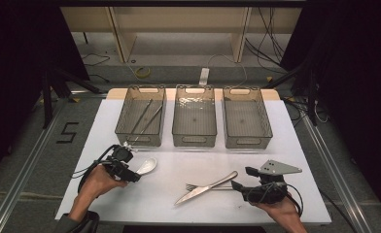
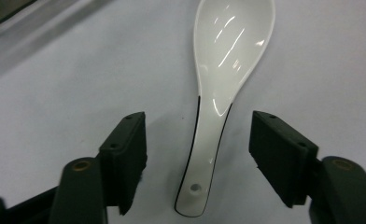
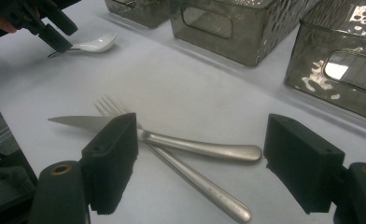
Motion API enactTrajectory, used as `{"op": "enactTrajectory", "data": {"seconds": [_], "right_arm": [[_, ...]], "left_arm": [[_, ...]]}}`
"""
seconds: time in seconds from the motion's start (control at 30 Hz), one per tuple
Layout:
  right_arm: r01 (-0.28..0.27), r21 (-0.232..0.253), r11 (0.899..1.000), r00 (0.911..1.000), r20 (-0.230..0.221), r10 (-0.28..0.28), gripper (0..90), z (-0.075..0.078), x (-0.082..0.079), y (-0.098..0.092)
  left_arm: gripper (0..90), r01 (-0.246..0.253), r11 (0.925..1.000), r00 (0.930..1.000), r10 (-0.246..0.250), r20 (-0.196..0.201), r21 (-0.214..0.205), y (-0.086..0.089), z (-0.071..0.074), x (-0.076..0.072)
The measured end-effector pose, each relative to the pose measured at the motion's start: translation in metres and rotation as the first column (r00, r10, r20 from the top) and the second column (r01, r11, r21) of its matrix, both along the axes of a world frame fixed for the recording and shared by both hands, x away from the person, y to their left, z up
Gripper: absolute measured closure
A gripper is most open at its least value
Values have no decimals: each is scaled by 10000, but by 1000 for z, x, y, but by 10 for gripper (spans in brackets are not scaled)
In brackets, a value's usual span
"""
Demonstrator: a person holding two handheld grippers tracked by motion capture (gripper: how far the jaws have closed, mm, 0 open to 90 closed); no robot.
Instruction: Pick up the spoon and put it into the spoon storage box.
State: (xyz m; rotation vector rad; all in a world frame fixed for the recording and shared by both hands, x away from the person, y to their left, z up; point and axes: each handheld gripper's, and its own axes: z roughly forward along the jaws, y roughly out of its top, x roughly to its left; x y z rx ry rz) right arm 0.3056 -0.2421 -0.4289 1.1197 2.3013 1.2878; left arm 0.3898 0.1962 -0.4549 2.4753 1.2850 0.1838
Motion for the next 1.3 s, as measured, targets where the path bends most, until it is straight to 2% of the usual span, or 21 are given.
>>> {"op": "enactTrajectory", "data": {"seconds": [0.23,0.4,0.43,0.47,0.7,0.83,0.97,1.3], "right_arm": [[-5,-5,10000,10000,1,5,272,0,0,0],[-3,-16,10000,10000,-5,3,272,0,0,0],[-3,-16,10000,10000,-5,3,272,0,0,0],[-3,-33,10000,10000,-31,3,272,0,0,0],[-2,-28,10000,10000,-10,2,274,0,0,0],[2,-44,10000,10000,-11,-2,274,0,0,0],[5,-29,10000,10000,-5,-5,276,0,0,0],[18,-11,10000,10000,23,-18,276,0,0,-1]], "left_arm": [[492,240,9996,9996,-238,-129,174,-2,-4,-1],[564,432,9978,9988,-419,-269,495,-4,-8,1],[564,478,9976,9985,-463,-303,494,-4,-9,1],[604,563,9970,9980,-547,-318,524,-5,-9,1],[736,893,9942,9955,-871,-379,607,-8,-9,-1],[751,936,9937,9951,-915,-364,619,-8,-9,-1],[755,872,9957,9959,-862,-289,328,-6,-8,-1],[757,684,9963,9971,-667,355,-513,-2,4,-2]]}}
